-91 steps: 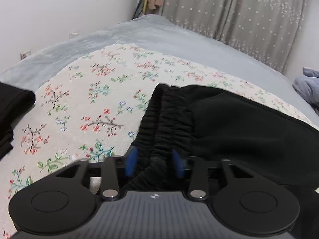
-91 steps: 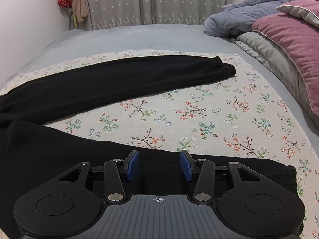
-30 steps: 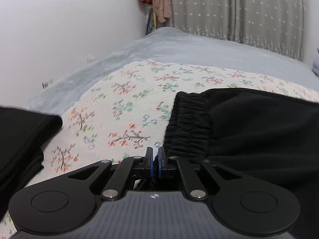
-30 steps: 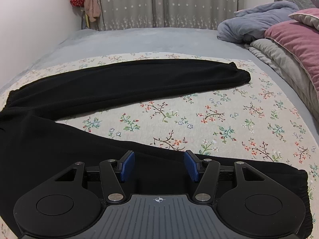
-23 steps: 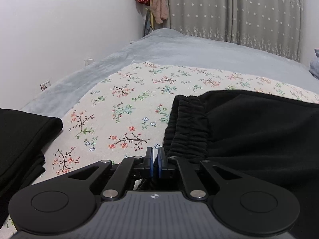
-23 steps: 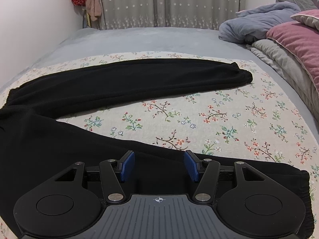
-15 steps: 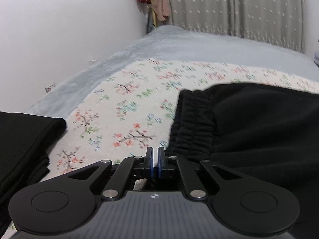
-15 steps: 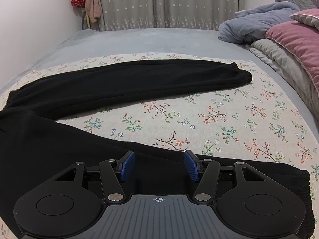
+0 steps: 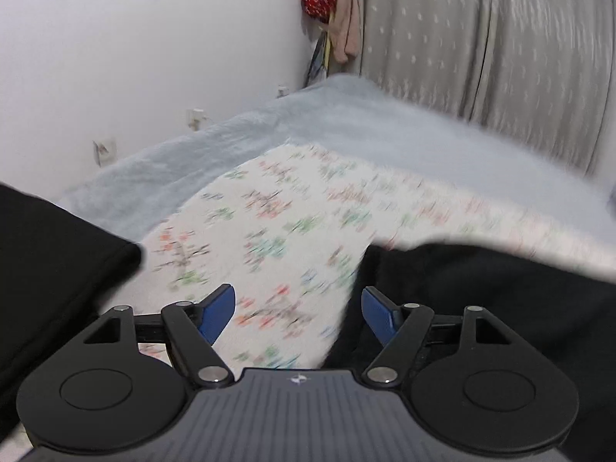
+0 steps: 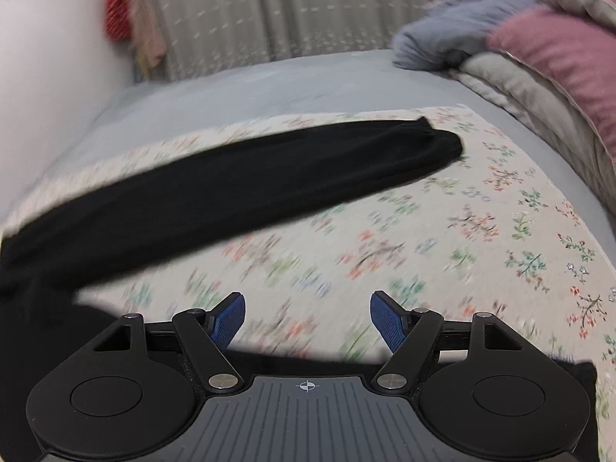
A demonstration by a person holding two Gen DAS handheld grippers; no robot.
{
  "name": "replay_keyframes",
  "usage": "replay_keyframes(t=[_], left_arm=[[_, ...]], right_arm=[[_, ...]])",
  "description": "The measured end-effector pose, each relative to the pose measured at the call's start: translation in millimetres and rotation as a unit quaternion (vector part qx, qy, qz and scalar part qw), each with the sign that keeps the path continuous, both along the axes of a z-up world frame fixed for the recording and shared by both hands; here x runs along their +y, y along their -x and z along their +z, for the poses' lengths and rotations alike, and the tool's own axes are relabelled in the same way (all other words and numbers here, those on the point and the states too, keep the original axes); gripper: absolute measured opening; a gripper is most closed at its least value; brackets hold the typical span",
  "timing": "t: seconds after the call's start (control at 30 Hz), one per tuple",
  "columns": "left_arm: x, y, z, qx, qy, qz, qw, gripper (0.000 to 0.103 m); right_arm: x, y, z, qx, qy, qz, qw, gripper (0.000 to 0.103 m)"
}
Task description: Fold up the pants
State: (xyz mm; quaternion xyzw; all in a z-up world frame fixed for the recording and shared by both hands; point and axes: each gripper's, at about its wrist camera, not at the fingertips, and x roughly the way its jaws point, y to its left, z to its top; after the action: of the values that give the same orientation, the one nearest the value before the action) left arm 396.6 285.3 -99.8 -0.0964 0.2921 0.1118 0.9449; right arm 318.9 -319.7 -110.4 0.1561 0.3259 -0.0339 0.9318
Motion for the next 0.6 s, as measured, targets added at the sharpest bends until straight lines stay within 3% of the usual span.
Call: replay_keyframes(t=[0.07, 0.2, 0.33, 0.5, 0.6], left_arm=[[-10, -13, 7, -0.004, 0.008, -0.021, 0.9997, 0.091], [-48, -52, 12, 0.017, -0.030, -0.065, 0.9973, 0.097], [-63, -99, -1, 0.052, -0.062, -0.049, 0.9955, 0.098], [-67, -132, -31, 0.098, -0.089, -0.050, 0.9900, 0.098], [-69, -140, -45, 0.104, -0.103, -0.062, 0.9873, 0.090]], right_arm=[[-25, -17, -2, 0.001, -0.035, -0.017, 0.999, 0.073], [-71, -58, -4, -0.006, -0.075, -0.056, 0.996, 0.073], [-118, -105, -2, -0.019, -0.115, -0.087, 0.989, 0.073], [-166, -170, -5, -0.012, -0.117, -0.126, 0.985, 0.073], [-181, -207, -5, -0.010, -0.092, -0.133, 0.987, 0.073]])
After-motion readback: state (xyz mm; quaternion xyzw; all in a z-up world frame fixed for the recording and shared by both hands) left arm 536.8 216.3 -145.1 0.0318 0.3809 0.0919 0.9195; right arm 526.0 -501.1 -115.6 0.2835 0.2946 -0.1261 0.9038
